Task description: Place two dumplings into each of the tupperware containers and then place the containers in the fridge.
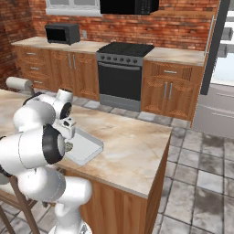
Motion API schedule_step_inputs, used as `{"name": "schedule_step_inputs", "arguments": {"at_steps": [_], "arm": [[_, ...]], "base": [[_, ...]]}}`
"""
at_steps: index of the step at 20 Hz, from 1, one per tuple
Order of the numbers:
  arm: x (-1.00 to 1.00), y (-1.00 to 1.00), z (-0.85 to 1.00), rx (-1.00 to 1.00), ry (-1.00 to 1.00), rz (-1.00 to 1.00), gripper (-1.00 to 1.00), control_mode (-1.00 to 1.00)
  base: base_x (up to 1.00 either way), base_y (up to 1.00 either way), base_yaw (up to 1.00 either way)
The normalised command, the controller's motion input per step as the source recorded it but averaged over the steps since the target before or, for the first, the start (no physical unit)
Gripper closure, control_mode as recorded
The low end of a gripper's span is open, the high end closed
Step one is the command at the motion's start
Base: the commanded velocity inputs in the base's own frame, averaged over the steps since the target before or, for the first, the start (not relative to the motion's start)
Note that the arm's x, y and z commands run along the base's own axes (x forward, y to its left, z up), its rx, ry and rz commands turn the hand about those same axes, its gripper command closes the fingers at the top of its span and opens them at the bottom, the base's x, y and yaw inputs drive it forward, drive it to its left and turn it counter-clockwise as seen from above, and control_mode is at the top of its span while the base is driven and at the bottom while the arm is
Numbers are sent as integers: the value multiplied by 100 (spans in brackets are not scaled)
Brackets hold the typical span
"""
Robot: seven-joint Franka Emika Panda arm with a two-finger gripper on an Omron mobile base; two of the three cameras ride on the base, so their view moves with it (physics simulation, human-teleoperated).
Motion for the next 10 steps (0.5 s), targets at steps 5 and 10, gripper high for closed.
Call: {"name": "schedule_step_inputs", "arguments": {"at_steps": [5, 10], "arm": [[24, -95, 4, -6, 0, -21, 100, -100], [28, -82, -5, -7, 0, -16, 100, -100]], "base": [[0, 0, 0], [0, 0, 0]]}}
